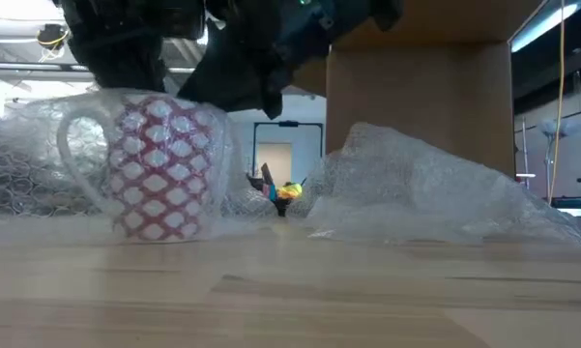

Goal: Wrap mug
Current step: Wrap the red patterned mug with the bubble wrap

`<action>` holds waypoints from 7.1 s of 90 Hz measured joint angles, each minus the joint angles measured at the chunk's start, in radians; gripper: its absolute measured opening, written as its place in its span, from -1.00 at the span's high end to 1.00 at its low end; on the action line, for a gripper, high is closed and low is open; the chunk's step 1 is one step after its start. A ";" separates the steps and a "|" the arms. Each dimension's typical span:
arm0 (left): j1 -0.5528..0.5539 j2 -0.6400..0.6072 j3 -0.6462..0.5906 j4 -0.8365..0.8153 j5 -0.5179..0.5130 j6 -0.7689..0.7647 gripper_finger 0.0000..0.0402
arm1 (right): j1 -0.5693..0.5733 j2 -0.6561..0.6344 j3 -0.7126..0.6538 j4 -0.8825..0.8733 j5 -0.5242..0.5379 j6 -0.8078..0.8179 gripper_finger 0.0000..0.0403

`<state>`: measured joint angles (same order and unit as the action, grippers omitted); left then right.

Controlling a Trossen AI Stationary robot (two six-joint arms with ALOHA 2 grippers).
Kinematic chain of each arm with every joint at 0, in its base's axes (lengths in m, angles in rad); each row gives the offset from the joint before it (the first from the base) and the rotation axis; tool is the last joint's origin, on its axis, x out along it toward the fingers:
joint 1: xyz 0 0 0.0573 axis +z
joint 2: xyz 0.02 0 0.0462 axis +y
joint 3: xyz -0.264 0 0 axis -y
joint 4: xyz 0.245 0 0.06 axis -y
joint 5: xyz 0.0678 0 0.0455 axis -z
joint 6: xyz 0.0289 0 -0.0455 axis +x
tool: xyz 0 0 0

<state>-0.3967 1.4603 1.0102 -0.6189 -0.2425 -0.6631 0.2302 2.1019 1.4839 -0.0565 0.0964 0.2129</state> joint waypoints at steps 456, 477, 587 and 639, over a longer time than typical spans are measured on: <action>-0.058 -0.133 -0.133 0.232 -0.029 0.008 1.00 | -0.010 0.045 0.089 -0.187 0.002 0.019 1.00; -0.063 -0.153 -0.104 0.253 -0.054 0.026 1.00 | -0.009 0.044 0.090 -0.179 -0.011 0.018 1.00; -0.009 -0.096 -0.216 0.246 -0.150 -0.015 1.00 | -0.044 -0.070 0.095 -0.194 0.076 -0.019 1.00; -0.002 0.027 -0.207 0.280 -0.136 -0.027 1.00 | -0.041 -0.020 0.093 -0.190 0.068 -0.012 1.00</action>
<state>-0.3985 1.4877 0.8032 -0.3385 -0.3782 -0.6900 0.1890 2.0823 1.5772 -0.2463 0.1646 0.2012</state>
